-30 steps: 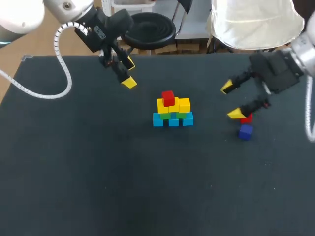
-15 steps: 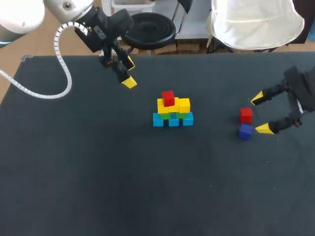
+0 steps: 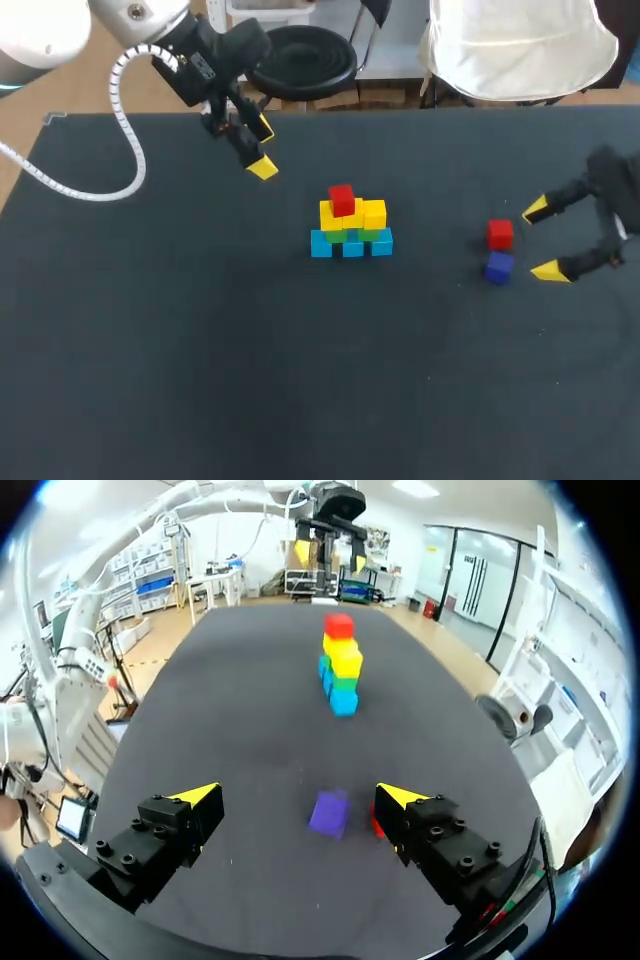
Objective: Place the blue cubes, place green cubes on the blue cubes, place the yellow cubes on the green cubes, then place the red cubes on the yellow cubes, and place purple cube on the red cubes.
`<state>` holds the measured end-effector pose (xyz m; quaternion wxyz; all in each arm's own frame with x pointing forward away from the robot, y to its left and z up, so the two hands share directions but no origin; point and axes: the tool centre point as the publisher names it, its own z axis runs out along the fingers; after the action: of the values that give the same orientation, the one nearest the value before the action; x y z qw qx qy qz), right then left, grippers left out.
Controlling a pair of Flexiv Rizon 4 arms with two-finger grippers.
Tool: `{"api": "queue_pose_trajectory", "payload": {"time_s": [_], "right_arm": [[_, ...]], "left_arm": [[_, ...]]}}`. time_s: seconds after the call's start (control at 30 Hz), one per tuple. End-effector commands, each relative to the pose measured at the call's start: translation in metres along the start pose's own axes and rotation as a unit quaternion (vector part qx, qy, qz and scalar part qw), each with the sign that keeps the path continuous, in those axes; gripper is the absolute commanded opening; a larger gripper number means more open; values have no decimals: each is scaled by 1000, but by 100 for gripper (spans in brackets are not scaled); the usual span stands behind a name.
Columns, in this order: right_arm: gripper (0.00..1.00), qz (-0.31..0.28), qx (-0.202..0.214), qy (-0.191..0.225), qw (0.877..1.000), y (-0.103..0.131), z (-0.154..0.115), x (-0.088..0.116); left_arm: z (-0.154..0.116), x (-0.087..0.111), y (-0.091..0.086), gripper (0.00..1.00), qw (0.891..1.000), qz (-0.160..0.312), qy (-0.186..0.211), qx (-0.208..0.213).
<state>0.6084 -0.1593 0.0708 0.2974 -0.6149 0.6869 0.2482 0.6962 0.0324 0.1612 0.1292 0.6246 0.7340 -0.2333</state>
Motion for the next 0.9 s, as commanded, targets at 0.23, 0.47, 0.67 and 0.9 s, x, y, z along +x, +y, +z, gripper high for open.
{"api": "queue_pose_trajectory", "payload": {"time_s": [0.23, 0.47, 0.67, 0.9], "right_arm": [[100, -48, -42, -13, 998, -44, -25, 17], [100, -27, -47, -15, 998, -48, 9, 20], [100, -25, -49, -27, 998, -53, 25, 34], [100, -39, -53, -25, 998, -65, 28, 33]], "left_arm": [[0, 1, -1, 100, 1000, 1, -1, -1], [0, 1, -1, 100, 1000, 1, -1, -1], [0, 1, -1, 100, 1000, 1, -1, -1], [0, 1, -1, 100, 1000, 1, -1, -1]]}}
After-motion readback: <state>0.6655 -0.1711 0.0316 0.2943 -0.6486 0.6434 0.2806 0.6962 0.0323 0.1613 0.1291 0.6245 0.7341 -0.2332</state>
